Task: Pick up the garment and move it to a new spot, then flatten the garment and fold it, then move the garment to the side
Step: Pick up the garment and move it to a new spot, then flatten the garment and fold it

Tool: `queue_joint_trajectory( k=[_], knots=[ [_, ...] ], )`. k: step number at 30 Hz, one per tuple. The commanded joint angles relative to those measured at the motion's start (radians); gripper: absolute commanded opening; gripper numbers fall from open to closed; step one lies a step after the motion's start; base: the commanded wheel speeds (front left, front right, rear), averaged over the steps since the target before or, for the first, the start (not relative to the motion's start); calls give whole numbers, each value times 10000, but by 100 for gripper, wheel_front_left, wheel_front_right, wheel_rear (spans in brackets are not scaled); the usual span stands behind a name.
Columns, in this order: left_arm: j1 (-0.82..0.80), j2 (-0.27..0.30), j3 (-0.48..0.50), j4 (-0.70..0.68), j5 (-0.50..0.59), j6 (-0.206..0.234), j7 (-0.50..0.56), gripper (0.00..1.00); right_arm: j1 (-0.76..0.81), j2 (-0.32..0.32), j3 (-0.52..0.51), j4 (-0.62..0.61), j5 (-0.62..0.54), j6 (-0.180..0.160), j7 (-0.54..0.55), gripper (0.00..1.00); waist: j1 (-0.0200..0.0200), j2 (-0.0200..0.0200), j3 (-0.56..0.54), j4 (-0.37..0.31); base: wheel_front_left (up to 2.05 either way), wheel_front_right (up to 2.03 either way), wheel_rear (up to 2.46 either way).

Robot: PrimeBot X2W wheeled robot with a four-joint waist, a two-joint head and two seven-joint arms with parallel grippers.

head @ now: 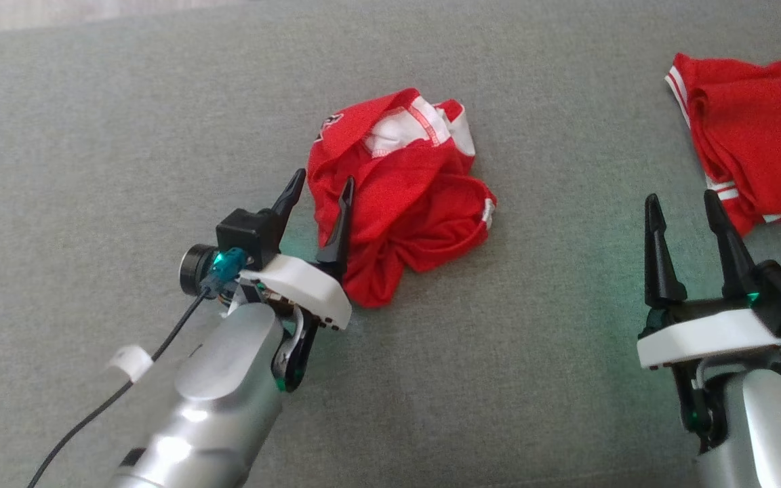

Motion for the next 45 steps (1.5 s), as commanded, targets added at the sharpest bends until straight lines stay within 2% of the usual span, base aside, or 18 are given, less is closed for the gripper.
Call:
queue_joint_trajectory(
  k=[1,12,22,30,37,45],
  knots=[
    [-98,254,322,-209,146,44,-171,100,-121,-38,245,-278,-104,-7,-97,100,-1,-1,-222,167,0,0,0],
    [996,758,733,-1654,882,191,-207,100,141,-38,72,-226,-251,-7,-10,100,-1,-1,-1239,767,0,0,0],
    [3395,1256,1387,-3534,927,841,-209,100,780,-37,200,-144,-210,-7,58,100,-1,-1,-2151,1141,0,0,0],
    [5110,1505,2123,-4976,938,1564,-209,100,1306,-37,321,-27,-30,-7,-38,100,-1,-1,-2446,1270,0,0,0],
    [5893,1588,2441,-5688,998,1778,-210,100,1575,-37,498,216,183,-7,-151,100,-1,-1,-2531,1347,0,0,0],
    [6008,1621,2479,-5909,1061,1831,-210,100,1487,-37,565,528,218,-7,-293,100,-1,-1,-2449,1417,0,0,0]
  ],
)
